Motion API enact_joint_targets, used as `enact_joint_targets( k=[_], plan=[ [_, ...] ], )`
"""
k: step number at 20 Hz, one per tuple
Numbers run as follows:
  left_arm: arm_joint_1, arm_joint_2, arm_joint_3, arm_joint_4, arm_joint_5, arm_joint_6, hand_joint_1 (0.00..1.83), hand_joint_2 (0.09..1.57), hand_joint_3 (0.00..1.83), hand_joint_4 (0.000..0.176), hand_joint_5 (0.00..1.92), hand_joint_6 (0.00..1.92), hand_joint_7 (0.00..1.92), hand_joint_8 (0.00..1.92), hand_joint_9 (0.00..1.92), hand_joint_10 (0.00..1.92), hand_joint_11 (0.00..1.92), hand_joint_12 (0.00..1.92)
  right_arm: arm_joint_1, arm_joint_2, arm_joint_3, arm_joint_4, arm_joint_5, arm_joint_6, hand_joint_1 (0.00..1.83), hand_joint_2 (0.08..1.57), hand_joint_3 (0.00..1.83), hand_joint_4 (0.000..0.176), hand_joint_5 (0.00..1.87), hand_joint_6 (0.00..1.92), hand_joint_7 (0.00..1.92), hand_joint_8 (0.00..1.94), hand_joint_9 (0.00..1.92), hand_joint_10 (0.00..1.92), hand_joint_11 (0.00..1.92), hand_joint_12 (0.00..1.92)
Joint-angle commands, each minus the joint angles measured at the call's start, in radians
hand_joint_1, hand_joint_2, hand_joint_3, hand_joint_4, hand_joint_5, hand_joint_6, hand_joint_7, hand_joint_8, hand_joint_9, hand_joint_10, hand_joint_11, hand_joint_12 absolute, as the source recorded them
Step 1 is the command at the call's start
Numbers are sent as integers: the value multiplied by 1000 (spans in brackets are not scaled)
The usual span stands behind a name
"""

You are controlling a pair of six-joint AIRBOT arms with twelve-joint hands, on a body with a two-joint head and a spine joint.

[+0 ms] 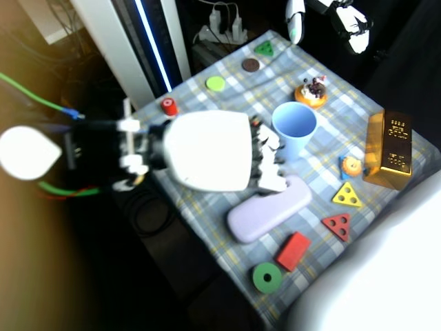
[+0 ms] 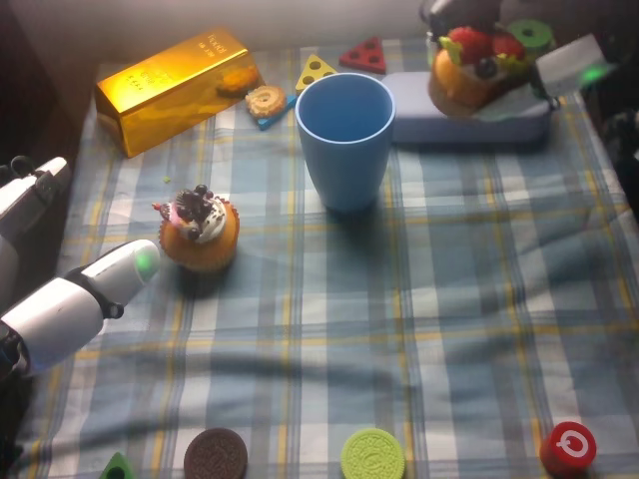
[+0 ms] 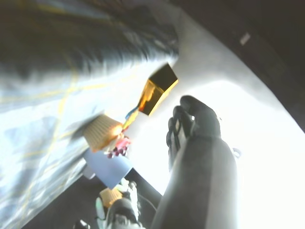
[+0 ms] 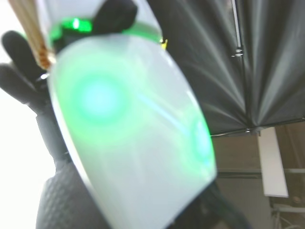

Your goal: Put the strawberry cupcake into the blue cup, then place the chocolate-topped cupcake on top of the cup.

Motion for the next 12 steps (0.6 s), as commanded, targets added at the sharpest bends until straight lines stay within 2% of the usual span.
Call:
enact_joint_targets(
  k=[1, 2, 3, 4, 5, 6, 7, 9, 10, 11, 12],
  plan=[
    [-12, -1, 8, 42, -103, 1, 185, 968, 0, 0, 317, 1, 346, 2, 299, 2, 0, 656, 20, 5, 12, 68, 67, 8, 1061, 1121, 0, 39, 956, 1014, 1103, 20, 1191, 295, 829, 1313],
    [-15, -4, 12, 40, -102, 7, 182, 972, 0, 0, 335, 0, 372, 0, 325, 3, 0, 709, 27, -7, 22, 66, 67, 8, 1053, 1128, 1, 47, 942, 1036, 1101, 12, 1183, 291, 816, 1320],
    [-17, -6, 13, 38, -101, 17, 172, 977, 1, 0, 324, 1, 354, 2, 301, 6, 0, 637, 34, -17, 29, 62, 67, 8, 1046, 1134, 0, 52, 930, 1056, 1135, 10, 1191, 357, 831, 1362],
    [-20, -6, 12, 38, -98, 26, 188, 978, 0, 0, 331, 5, 346, 1, 291, 3, 0, 616, 44, -29, 39, 50, 67, 11, 1019, 1079, 0, 0, 816, 432, 1082, 1, 1132, 354, 772, 1370],
    [-22, -6, 11, 38, -96, 32, 188, 978, 0, 0, 331, 5, 346, 1, 291, 3, 0, 616, 51, -40, 48, 43, 67, 16, 1019, 1079, 0, 0, 816, 432, 1082, 1, 1132, 354, 772, 1370],
    [-24, -6, 11, 38, -93, 35, 174, 988, 0, 0, 375, 0, 391, 0, 349, 3, 11, 744, 63, -55, 61, 38, 67, 20, 947, 1063, 0, 0, 764, 40, 1035, 2, 1115, 211, 744, 1165],
    [-26, -6, 13, 38, -93, 35, 172, 990, 0, 0, 383, 1, 389, 1, 342, 5, 1, 708, 68, -62, 65, 38, 67, 20, 951, 1055, 1, 0, 793, 12, 1065, 5, 1160, 179, 773, 1154],
    [-27, -8, 14, 39, -92, 35, 170, 1001, 3, 0, 386, 0, 395, 0, 364, 1, 2, 773, 75, -79, 70, 38, 67, 20, 922, 1046, 0, 0, 644, 0, 1105, 11, 1244, 220, 813, 1340],
    [-27, -9, 15, 39, -92, 35, 186, 1000, 2, 0, 380, 0, 390, 0, 359, 0, 0, 745, 78, -88, 72, 35, 68, 20, 903, 1041, 0, 0, 551, 0, 1140, 11, 1250, 416, 863, 1401],
    [-27, -9, 15, 39, -92, 35, 186, 1000, 2, 0, 380, 0, 390, 0, 359, 0, 0, 745, 78, -95, 73, 35, 69, 20, 903, 1041, 0, 0, 551, 0, 1140, 11, 1250, 416, 863, 1401],
    [-28, -10, 16, 39, -92, 35, 172, 997, 0, 0, 346, 1, 375, 0, 342, 0, 0, 642, 78, -101, 75, 35, 70, 20, 938, 1027, 0, 0, 814, 29, 1191, 13, 1155, 570, 894, 1407]
  ],
)
